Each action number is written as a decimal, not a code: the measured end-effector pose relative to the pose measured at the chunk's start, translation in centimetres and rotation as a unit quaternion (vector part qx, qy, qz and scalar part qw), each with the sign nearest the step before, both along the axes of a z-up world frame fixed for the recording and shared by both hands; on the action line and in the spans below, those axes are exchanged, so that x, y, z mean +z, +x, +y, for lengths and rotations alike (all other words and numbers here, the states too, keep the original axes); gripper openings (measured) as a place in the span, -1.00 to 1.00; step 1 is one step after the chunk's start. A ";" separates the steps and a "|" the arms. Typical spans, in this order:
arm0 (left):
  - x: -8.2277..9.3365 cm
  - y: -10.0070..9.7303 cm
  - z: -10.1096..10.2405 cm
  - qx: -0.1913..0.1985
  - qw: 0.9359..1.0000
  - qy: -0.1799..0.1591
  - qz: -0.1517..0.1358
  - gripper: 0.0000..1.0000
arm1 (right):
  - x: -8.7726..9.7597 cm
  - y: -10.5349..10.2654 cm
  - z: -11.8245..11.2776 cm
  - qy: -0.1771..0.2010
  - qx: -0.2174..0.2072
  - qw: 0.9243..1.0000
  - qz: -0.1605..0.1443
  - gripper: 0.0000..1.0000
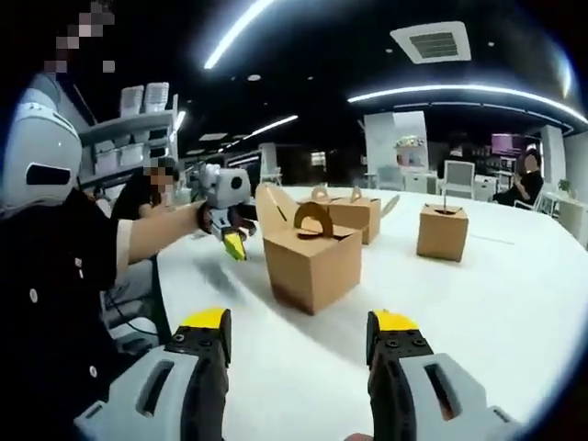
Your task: Pick up one paper box from the group, open the paper box, and remove the item inside
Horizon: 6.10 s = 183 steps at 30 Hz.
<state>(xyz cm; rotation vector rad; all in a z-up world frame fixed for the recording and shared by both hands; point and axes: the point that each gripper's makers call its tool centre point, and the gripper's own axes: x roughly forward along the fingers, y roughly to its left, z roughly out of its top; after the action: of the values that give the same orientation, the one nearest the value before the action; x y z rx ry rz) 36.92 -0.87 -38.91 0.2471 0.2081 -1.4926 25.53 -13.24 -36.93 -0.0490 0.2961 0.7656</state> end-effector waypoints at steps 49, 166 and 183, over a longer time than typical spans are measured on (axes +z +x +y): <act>-0.8 -1.2 -3.0 -0.021 0.999 -0.018 0.023 0.45 | 6.7 9.8 7.7 -0.221 0.209 0.952 -0.042 -0.39; 13.5 -4.4 3.8 0.192 0.972 0.017 -0.131 -0.03 | 6.6 12.8 6.2 -0.276 0.227 0.932 -0.057 -0.56; 7.4 -2.8 -2.7 0.138 0.963 0.212 -0.089 -0.58 | 5.6 13.0 8.5 -0.295 0.268 0.917 -0.035 -0.60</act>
<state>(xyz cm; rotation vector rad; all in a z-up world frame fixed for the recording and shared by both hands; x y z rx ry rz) 34.08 -3.56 -31.49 0.6670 0.4005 -1.1299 38.48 -4.73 -31.36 -0.7553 0.4456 1.1916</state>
